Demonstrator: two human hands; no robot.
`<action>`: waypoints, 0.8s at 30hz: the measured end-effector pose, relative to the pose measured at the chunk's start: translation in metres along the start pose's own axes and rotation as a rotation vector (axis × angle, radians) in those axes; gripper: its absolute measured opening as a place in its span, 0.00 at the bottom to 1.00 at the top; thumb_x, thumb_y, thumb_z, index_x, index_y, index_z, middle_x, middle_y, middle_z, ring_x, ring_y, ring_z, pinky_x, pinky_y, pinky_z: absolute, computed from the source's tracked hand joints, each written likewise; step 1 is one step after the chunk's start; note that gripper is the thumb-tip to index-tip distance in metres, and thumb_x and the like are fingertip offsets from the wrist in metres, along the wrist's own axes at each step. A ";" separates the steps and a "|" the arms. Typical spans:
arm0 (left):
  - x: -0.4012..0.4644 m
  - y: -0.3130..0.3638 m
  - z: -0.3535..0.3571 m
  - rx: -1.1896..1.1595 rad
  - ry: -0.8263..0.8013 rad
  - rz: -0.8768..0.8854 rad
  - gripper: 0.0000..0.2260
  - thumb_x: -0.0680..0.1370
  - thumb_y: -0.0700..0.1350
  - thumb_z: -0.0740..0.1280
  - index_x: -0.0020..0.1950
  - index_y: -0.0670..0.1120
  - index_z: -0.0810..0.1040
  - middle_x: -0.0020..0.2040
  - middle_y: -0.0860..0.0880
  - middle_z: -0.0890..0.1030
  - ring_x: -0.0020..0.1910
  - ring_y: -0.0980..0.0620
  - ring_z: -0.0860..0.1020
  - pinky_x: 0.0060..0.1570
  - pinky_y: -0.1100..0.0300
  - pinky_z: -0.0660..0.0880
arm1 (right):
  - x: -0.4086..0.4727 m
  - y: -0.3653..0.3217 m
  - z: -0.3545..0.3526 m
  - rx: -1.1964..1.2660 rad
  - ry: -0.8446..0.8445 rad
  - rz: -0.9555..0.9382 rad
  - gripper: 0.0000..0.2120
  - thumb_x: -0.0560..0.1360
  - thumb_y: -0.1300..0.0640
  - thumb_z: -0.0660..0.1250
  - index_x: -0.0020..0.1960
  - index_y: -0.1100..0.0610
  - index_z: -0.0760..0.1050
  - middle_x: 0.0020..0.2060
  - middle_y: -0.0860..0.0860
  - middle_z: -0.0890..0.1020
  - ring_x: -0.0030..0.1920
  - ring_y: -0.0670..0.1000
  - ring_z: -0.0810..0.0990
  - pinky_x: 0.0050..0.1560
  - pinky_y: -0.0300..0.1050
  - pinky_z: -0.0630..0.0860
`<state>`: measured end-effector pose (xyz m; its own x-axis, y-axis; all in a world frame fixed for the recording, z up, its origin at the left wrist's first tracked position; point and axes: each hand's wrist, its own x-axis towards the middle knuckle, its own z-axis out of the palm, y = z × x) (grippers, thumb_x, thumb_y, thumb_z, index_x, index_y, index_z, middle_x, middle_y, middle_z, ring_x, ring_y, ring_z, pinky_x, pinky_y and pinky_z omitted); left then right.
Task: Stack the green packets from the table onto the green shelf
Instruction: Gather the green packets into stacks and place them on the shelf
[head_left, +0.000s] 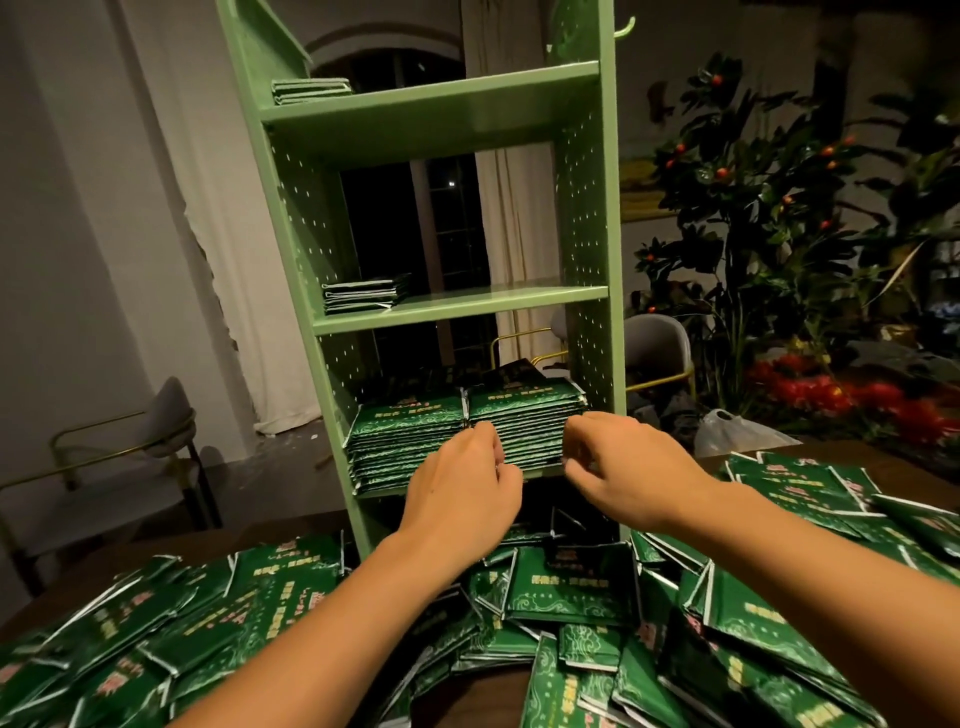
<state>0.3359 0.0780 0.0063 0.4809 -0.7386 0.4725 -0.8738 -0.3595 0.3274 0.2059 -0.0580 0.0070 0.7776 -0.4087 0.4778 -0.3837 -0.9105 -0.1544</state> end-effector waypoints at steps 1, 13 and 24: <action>-0.003 0.000 -0.002 0.003 -0.013 0.007 0.02 0.80 0.47 0.59 0.47 0.52 0.70 0.42 0.54 0.76 0.42 0.54 0.74 0.42 0.54 0.73 | -0.004 0.000 -0.002 0.000 -0.013 0.004 0.05 0.79 0.47 0.61 0.49 0.48 0.71 0.48 0.45 0.77 0.48 0.51 0.76 0.48 0.48 0.75; -0.057 0.033 -0.022 0.037 -0.172 0.111 0.05 0.82 0.50 0.60 0.55 0.50 0.71 0.51 0.53 0.75 0.48 0.50 0.75 0.51 0.50 0.76 | -0.076 0.004 -0.053 0.030 -0.148 0.043 0.04 0.79 0.53 0.64 0.46 0.51 0.75 0.44 0.48 0.79 0.46 0.53 0.79 0.48 0.51 0.77; -0.097 0.082 0.038 0.047 -0.324 0.236 0.24 0.81 0.63 0.59 0.72 0.51 0.66 0.69 0.52 0.70 0.68 0.50 0.68 0.65 0.52 0.69 | -0.184 0.070 -0.081 0.003 -0.503 0.302 0.47 0.66 0.34 0.76 0.78 0.45 0.58 0.75 0.50 0.59 0.75 0.55 0.63 0.74 0.50 0.65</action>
<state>0.2152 0.0987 -0.0437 0.2255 -0.9429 0.2450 -0.9636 -0.1787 0.1990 -0.0041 -0.0418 -0.0218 0.7751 -0.6293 -0.0567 -0.6243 -0.7489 -0.2223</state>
